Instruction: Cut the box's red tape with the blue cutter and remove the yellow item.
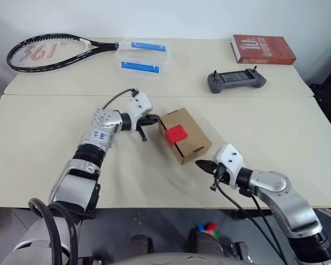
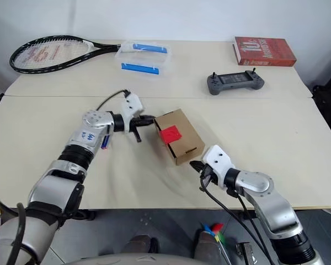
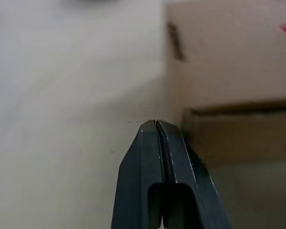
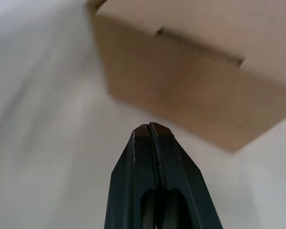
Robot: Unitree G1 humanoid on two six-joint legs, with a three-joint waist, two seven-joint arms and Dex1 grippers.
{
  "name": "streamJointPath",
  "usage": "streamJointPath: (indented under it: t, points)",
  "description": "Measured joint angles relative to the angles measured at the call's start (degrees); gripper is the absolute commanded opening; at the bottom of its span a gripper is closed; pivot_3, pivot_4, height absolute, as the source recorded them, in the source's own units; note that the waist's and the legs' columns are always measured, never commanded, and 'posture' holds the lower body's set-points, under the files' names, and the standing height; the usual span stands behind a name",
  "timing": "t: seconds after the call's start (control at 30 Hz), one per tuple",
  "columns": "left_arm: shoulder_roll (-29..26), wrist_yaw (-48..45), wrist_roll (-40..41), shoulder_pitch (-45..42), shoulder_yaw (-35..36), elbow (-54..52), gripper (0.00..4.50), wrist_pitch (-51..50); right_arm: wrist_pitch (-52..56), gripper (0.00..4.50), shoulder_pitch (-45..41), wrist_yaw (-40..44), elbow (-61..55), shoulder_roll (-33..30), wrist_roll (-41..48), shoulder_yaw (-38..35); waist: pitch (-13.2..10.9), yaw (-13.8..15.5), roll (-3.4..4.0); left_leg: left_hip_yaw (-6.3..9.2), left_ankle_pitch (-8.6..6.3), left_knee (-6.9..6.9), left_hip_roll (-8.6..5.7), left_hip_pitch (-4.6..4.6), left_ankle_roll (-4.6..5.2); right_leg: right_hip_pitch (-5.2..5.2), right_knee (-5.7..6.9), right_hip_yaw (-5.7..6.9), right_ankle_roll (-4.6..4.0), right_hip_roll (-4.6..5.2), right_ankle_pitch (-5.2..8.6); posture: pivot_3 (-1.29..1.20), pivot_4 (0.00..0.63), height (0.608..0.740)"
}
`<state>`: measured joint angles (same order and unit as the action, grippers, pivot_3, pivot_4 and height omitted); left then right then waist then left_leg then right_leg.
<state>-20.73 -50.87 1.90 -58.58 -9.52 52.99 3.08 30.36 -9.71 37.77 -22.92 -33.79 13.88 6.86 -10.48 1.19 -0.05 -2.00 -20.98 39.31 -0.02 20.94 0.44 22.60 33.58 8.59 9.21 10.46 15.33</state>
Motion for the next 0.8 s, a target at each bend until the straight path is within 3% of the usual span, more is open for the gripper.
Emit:
streamJointPath:
  t: [0.13,0.37,0.53,0.67,0.8]
  points:
    - [-1.0,-5.1,1.1,1.7,1.2,-3.2,0.02,-2.4,0.3,0.0,-0.1,-1.6,0.3,0.1,-1.8,-0.4,0.0,0.0,0.0,0.0,0.0,0.07,-0.01,0.03,0.01,0.01,0.02,-0.01,0.02,0.01,-0.01,0.0,0.15,0.74]
    - [-7.2,-19.9,7.3,17.3,-1.6,-32.2,0.02,-18.8,-1.8,0.0,-5.5,-2.3,8.5,-3.4,-5.4,-4.1,0.0,0.0,0.01,0.07,-0.01,0.46,0.04,0.19,0.03,0.0,0.19,-0.04,0.02,0.02,-0.01,0.0,0.15,0.74]
    - [-11.3,-22.2,11.2,21.3,-2.8,-49.1,0.02,-29.7,-11.5,0.0,-10.3,-2.5,18.4,-7.5,-11.3,-4.6,0.0,0.1,0.02,0.08,-0.01,0.68,0.06,0.2,0.04,-0.03,0.28,-0.15,0.01,0.01,-0.01,0.0,0.15,0.74]
    - [-11.0,-21.8,15.2,19.2,-0.7,-51.3,0.02,-33.1,-12.7,0.0,-9.3,1.8,19.7,-9.6,-8.7,-7.3,0.0,0.3,0.01,0.11,-0.01,0.72,0.06,0.22,0.04,-0.04,0.3,-0.15,0.01,0.01,-0.02,0.0,0.15,0.74]
    - [-9.1,-17.2,16.5,8.5,5.8,-40.9,0.02,-29.7,-3.7,0.0,-2.0,13.0,11.8,-14.9,1.9,-10.2,0.0,0.6,0.0,0.15,-0.02,0.73,0.02,0.25,0.09,-0.08,0.25,-0.13,0.03,0.0,-0.04,0.0,0.15,0.74]
